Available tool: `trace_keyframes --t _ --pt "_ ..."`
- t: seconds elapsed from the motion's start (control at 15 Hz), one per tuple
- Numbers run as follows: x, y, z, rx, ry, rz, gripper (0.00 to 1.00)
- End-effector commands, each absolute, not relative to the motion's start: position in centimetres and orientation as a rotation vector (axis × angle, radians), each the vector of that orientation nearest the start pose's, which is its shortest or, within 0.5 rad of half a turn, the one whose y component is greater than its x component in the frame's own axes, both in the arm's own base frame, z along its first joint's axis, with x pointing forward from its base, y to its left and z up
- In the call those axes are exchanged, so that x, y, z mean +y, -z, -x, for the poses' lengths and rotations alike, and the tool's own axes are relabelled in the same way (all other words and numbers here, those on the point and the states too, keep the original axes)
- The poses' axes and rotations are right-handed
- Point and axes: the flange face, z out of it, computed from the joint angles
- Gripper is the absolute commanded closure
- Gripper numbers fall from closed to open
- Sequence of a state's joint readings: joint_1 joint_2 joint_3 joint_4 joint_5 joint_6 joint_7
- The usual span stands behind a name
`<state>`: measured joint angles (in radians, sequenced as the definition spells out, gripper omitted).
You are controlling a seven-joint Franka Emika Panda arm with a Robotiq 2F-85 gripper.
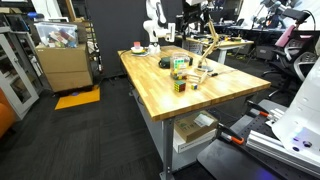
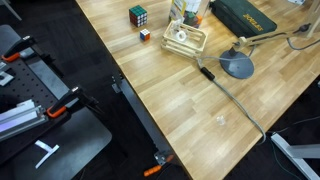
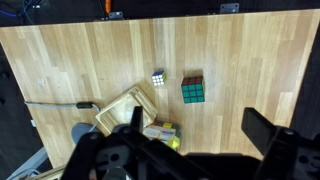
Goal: Move the jar to the right edge of the table
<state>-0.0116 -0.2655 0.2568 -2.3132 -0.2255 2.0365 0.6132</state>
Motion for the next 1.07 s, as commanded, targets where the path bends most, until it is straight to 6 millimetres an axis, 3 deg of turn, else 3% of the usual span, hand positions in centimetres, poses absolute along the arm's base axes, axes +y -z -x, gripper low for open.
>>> trace_keyframes --t 0.0,0.2,0.47,0.67,0.73,0.87,1.0 --pt "10.6 -44.7 -46.4 0.411 0.203 3.337 0.00" --pt "9.6 -44.2 -48.4 0.327 0.256 3.313 0.00" --pt "7.0 -41.0 -53.1 0.306 0.262 3.265 0.00" --pt "5.2 -39.8 -57.2 0.363 0.265 3.261 0.00" --pt "5.4 -39.8 -55.2 0.375 0.265 3.248 0.00" --pt "4.9 -39.4 -57.0 0.390 0.266 3.242 0.00" --pt "5.2 -39.4 -57.3 0.383 0.268 3.242 0.00"
